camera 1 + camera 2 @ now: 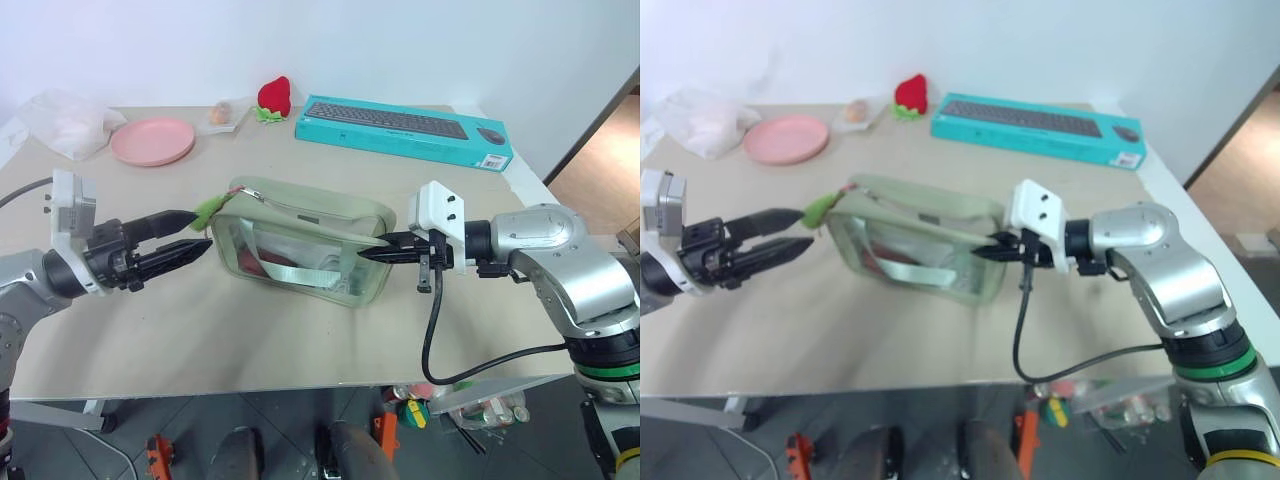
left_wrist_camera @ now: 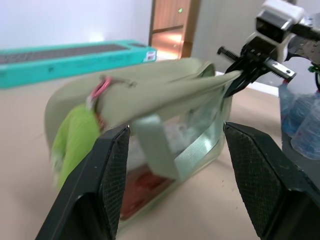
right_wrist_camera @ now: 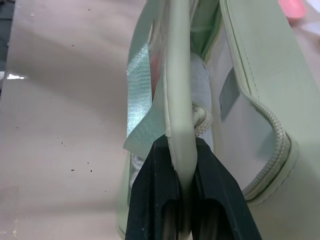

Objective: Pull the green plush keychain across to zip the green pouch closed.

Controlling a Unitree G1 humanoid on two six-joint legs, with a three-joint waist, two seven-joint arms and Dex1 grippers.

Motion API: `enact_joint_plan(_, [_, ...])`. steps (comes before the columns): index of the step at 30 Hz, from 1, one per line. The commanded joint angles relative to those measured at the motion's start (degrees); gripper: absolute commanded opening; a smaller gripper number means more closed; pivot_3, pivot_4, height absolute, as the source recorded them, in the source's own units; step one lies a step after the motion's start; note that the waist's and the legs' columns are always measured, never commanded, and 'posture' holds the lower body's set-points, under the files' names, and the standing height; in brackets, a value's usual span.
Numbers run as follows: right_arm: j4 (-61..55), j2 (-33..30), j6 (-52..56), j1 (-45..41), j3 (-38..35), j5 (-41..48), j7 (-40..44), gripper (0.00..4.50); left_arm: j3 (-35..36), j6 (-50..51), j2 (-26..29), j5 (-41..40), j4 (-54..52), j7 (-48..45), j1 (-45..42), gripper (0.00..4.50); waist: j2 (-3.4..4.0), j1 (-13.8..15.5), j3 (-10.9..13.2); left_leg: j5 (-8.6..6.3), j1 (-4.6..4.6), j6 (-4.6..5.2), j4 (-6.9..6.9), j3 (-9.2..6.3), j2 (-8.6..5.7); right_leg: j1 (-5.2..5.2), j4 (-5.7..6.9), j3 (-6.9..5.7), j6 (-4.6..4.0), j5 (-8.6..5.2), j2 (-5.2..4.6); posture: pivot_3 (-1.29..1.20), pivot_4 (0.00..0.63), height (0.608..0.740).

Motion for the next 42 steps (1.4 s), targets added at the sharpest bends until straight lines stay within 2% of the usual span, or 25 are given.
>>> enact_joint_plan(1, [3.7,-0.2,-5.2,-3.1,0.5,-2.3,3.8,0.01,2.6,-1.1,0.1,-0.4,0.8,0.3,-0.7,3.08,0.0,0.0,0.0,0.0,0.0,0.0,0.0,0.0,0.0,0.0,0.0,0.0,0.0,0.0,0.0,0.0,0.15,0.74])
enact_joint_plan(8, [12.5,2.5,-10.7,-6.3,0.8,-3.1,8.8,0.01,5.5,-0.1,0.1,-1.5,3.1,0.7,1.0,3.08,0.0,-0.1,0.0,0.0,0.02,0.0,0.0,0.01,0.03,0.01,0.0,0.02,-0.02,0.01,0.01,0.0,0.15,0.74])
enact_joint_plan(12, [13.4,3.5,-12.9,-6.1,1.7,-4.6,10.1,0.01,6.4,0.2,0.4,-1.6,3.7,0.8,1.9,3.08,0.0,-0.1,0.0,0.0,0.04,-0.01,0.0,0.0,0.04,0.02,0.02,-0.02,-0.04,0.02,0.02,0.0,0.15,0.74])
enact_joint_plan(17, [15.7,6.1,-11.6,-7.3,-1.2,-1.3,10.6,0.01,8.1,1.6,1.0,-2.5,6.2,0.9,2.1,3.08,0.0,-0.4,0.0,0.01,0.17,-0.02,0.0,0.07,0.12,0.06,0.04,0.04,-0.13,0.07,0.08,0.0,0.15,0.74])
enact_joint_plan(33, [15.2,6.9,-11.1,-5.6,-2.6,-0.6,10.7,0.01,5.8,2.3,1.6,-1.5,8.8,-0.3,-0.6,3.08,0.0,-0.3,0.0,0.04,0.17,-0.06,-0.04,0.09,0.14,0.03,0.1,0.07,-0.21,0.08,0.1,0.0,0.15,0.74])
enact_joint_plan(39, [15.2,7.5,-11.5,-4.9,-0.5,-3.1,9.7,0.01,3.8,3.8,3.6,-2.5,3.1,-4.6,-0.7,3.08,0.0,-0.3,0.0,0.04,0.17,-0.07,-0.03,0.08,0.14,0.04,0.1,0.05,-0.22,0.08,0.12,0.0,0.15,0.74])
enact_joint_plan(42, [15.2,7.9,-11.3,-4.9,-0.6,-3.2,9.7,0.01,2.8,2.7,4.6,0.1,3.0,-5.4,0.0,3.08,0.0,-0.3,0.0,0.04,0.21,-0.07,-0.04,0.11,0.15,0.03,0.1,0.09,-0.22,0.08,0.12,0.0,0.15,0.74])
